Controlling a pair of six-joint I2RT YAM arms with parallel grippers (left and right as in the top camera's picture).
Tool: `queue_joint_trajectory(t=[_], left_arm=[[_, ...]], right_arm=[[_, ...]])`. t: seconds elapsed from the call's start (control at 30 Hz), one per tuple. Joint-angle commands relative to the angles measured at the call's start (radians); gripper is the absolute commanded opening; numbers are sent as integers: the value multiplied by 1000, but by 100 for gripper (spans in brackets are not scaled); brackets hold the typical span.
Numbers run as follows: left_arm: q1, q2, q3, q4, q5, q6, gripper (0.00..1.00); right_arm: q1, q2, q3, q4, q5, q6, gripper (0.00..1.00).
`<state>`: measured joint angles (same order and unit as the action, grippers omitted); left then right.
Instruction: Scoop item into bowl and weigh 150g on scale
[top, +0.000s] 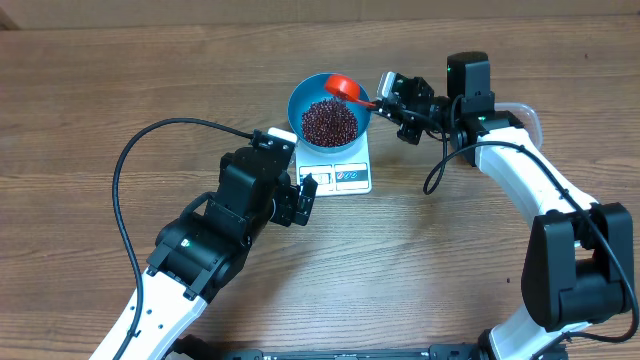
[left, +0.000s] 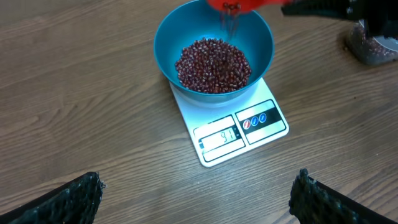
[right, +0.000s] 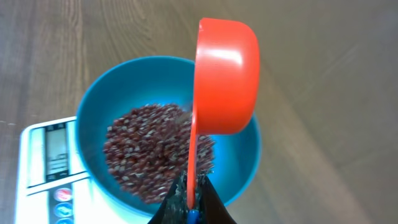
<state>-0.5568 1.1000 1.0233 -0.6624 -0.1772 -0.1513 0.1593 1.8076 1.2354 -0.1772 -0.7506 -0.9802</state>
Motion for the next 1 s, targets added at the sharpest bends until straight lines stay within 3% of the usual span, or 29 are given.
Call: queue_joint_trajectory(t=[0.0, 0.17, 0.37, 0.67, 0.87, 0.97], left_arm=[[-6, 6, -2, 1, -13, -3, 100], [-6, 6, -2, 1, -13, -3, 99], [-6, 6, -2, 1, -13, -3, 99], [-6, 6, -2, 1, -13, -3, 99], [-6, 6, -2, 1, -13, -3, 100], [-6, 6, -2, 1, -13, -3, 100]], right_arm=[[0, 3, -6, 40, 2, -50, 4], [0, 1, -4, 87, 0, -37, 4], [-4, -43, -4, 13, -9, -38, 4], [-31, -256, -4, -302, 195, -37, 4], [-38, -356, -4, -445, 560, 225, 4], [-68, -360, -4, -490, 647, 376, 4]])
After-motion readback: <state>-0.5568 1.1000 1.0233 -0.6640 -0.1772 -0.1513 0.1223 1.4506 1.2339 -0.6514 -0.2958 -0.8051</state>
